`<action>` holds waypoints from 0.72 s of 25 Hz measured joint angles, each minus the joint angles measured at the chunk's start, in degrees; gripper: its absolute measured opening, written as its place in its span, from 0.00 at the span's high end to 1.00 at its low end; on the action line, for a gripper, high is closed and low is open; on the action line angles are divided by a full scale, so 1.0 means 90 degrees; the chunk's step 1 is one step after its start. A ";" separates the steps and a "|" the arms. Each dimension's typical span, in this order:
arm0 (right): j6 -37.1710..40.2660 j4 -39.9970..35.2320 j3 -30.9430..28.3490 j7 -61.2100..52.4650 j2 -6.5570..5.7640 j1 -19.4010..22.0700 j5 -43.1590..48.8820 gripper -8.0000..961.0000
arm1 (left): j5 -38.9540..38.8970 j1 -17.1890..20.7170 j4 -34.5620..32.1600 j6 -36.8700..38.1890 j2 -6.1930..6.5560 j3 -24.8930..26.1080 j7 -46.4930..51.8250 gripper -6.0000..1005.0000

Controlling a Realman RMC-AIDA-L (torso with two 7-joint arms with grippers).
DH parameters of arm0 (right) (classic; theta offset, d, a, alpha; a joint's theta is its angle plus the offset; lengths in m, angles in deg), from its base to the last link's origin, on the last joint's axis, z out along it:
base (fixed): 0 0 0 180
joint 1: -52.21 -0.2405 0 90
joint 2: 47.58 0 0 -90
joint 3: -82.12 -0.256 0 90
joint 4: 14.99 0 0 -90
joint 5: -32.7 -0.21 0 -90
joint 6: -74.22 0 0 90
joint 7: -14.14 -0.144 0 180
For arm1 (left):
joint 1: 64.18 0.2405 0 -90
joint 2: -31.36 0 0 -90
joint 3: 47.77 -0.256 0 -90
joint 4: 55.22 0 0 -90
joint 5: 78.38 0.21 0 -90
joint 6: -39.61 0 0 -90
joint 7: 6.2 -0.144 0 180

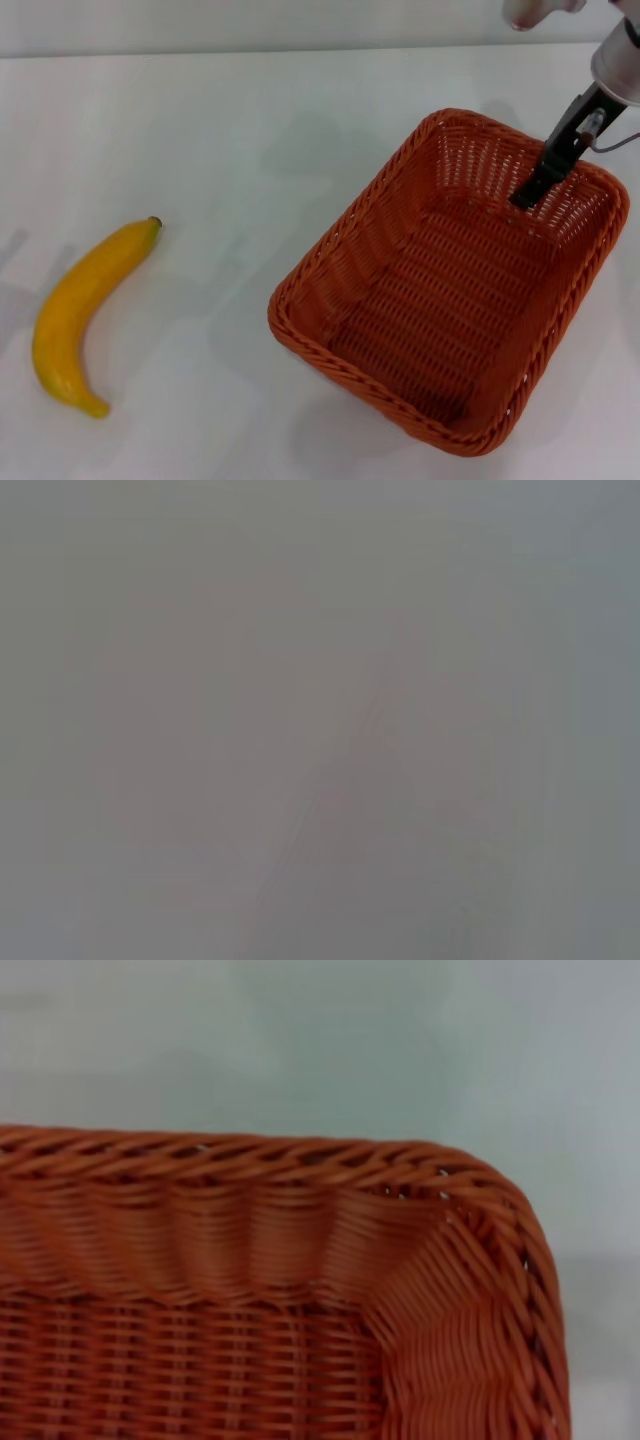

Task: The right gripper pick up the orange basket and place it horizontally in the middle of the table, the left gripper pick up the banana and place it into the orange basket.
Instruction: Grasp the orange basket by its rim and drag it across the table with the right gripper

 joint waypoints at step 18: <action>0.0186 0.0316 0.0062 -0.0364 0.0078 -0.0271 0.0252 0.50 | 0.0038 -0.0045 0.0054 -0.0003 0.0011 0.0001 -0.0045 0.30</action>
